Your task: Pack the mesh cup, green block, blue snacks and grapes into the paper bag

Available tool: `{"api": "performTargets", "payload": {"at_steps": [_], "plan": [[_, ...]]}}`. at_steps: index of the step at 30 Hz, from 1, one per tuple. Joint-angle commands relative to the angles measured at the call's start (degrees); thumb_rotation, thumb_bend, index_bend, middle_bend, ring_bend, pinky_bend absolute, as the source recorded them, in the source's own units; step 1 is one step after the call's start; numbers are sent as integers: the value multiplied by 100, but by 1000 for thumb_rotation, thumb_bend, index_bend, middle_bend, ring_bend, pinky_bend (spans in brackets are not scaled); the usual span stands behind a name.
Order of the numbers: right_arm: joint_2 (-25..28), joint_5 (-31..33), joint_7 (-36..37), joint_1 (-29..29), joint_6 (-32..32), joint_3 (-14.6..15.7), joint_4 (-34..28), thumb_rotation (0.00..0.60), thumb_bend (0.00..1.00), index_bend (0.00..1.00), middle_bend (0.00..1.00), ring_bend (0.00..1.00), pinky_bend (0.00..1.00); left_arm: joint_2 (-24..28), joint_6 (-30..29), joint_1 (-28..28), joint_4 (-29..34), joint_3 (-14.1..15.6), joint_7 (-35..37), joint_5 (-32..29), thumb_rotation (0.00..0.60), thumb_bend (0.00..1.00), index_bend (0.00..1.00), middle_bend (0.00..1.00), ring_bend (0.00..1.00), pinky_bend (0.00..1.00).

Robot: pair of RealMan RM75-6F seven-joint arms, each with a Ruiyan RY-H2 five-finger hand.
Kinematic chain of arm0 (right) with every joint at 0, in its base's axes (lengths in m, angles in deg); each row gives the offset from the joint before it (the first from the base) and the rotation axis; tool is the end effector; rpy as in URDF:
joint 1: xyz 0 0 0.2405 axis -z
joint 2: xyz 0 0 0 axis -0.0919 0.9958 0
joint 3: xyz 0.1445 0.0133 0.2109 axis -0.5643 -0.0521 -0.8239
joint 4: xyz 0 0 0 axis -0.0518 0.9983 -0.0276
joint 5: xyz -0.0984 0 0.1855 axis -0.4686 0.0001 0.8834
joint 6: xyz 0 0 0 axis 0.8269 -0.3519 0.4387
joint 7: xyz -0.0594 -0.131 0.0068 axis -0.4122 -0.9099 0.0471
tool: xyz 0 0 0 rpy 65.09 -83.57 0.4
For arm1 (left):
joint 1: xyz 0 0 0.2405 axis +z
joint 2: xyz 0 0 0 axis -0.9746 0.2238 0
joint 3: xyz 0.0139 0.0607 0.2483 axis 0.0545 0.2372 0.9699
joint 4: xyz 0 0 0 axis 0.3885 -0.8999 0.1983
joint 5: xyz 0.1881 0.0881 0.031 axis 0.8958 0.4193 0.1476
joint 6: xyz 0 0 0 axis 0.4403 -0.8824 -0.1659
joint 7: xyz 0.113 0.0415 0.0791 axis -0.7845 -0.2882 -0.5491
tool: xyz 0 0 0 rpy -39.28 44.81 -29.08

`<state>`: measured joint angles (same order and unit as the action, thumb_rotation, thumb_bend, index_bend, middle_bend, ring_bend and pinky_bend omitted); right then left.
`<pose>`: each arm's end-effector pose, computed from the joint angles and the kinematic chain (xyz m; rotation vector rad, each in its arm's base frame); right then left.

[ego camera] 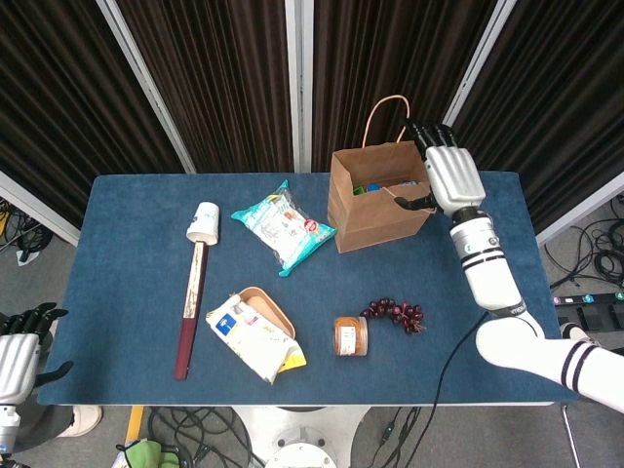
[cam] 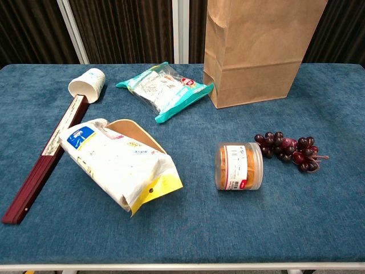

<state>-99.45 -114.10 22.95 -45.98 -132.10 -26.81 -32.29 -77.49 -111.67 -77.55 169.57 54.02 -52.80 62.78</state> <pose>-0.0817 -0.4239 0.1597 1.5146 -0.9597 1.2460 -0.3164 0.1478 0.1558 -1.3612 -0.9074 -0.7460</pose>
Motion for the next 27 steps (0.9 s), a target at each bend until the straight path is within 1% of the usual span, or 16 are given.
{"api": "performTargets", "payload": {"at_steps": [1, 2, 3, 6, 9, 11, 13, 16, 20, 23, 24, 27], "plan": [[714, -2156, 1570, 1047, -558, 178, -959, 600, 0, 0, 193, 20, 163, -5, 3, -4, 3, 0, -7, 6, 600, 51, 311, 298, 258, 239], [764, -2520, 1812, 1196, -726, 264, -1002, 600, 0, 0, 213, 43, 211, -3, 9, -6, 3, 3, -11, 10, 600, 51, 311, 298, 258, 239], [830, -2973, 2149, 1373, -910, 403, -1029, 600, 0, 0, 225, 60, 236, 1, 16, -13, 7, 4, -17, 19, 600, 51, 311, 298, 258, 239], [1051, -3870, 2778, 1701, -1173, 805, -1008, 600, 0, 2, 272, 108, 308, 13, 19, -38, 25, -9, -40, 48, 600, 50, 311, 298, 258, 239], [1234, -4524, 3123, 1868, -1252, 1186, -900, 600, 0, 11, 294, 128, 333, 26, 7, -62, 60, -24, -77, 89, 600, 51, 311, 298, 258, 238], [1267, -4803, 3208, 1929, -1292, 1371, -784, 600, 4, 12, 296, 129, 334, 34, -8, -67, 81, -30, -92, 109, 600, 50, 311, 298, 258, 238], [1296, -4998, 3189, 1934, -1162, 1573, -673, 600, 9, 14, 298, 129, 334, 55, -3, -76, 107, -34, -108, 111, 600, 50, 310, 298, 258, 239], [1249, -5094, 3059, 1855, -811, 1795, -565, 600, 11, 23, 302, 133, 334, 57, -23, -59, 120, -21, -119, 115, 600, 51, 311, 298, 258, 239], [971, -4972, 2553, 1701, -190, 2004, -417, 600, 13, 38, 313, 159, 336, 54, -35, -39, 123, -6, -111, 107, 600, 51, 311, 298, 258, 238], [549, -4574, 1814, 1579, 345, 2041, -200, 600, 13, 39, 284, 155, 337, 33, -44, -26, 95, 7, -94, 113, 600, 50, 311, 298, 258, 239], [324, -4358, 1449, 1545, 505, 2022, -80, 600, 13, 40, 274, 153, 337, 26, -45, -24, 85, 10, -80, 118, 600, 50, 311, 298, 258, 239], [-288, -3809, 586, 1478, 780, 1970, 279, 600, 12, 57, 246, 146, 337, 14, -46, -15, 55, 20, -52, 119, 600, 50, 311, 298, 258, 239]]}}
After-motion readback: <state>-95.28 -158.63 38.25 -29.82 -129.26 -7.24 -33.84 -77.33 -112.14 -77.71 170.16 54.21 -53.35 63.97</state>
